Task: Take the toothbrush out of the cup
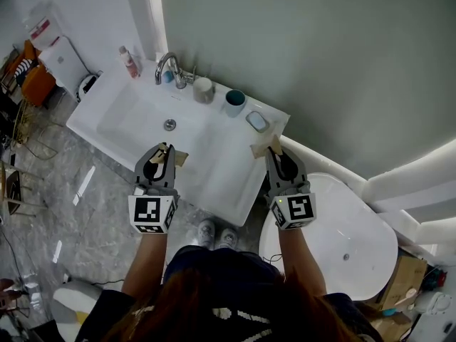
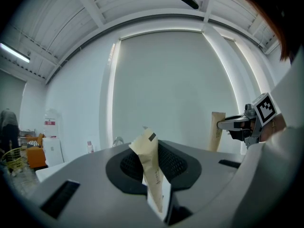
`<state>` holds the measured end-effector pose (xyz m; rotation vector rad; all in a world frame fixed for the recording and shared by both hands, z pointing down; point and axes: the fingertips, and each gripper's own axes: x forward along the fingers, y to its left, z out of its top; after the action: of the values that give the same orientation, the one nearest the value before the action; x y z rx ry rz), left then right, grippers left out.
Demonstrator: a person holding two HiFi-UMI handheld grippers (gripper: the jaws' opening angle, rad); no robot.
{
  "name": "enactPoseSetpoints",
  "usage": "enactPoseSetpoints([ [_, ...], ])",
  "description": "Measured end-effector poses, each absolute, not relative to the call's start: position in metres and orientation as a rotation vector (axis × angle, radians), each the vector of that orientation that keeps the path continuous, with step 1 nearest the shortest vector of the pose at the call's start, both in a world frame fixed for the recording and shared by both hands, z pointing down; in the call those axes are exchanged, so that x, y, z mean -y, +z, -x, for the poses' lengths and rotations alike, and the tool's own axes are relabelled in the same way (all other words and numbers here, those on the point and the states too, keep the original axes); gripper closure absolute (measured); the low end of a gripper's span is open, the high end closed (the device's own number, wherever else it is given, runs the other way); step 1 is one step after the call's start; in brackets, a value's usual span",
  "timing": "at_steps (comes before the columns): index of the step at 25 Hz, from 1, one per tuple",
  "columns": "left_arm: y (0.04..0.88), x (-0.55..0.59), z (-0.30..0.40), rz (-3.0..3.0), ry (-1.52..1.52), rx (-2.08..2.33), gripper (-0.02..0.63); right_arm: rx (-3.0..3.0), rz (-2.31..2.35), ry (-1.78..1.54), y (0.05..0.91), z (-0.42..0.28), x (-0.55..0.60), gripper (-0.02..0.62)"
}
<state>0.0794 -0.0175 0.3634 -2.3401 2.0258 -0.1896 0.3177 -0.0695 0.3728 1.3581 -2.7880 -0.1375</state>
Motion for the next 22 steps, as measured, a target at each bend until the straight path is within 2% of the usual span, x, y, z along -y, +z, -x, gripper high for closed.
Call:
enactPoseSetpoints([
  [22, 0.355, 0.014, -0.095, 2.323, -0.204, -2.010, 0.541, 2.807, -1.357, -0.170, 0.357, -0.318, 0.064, 0.523],
])
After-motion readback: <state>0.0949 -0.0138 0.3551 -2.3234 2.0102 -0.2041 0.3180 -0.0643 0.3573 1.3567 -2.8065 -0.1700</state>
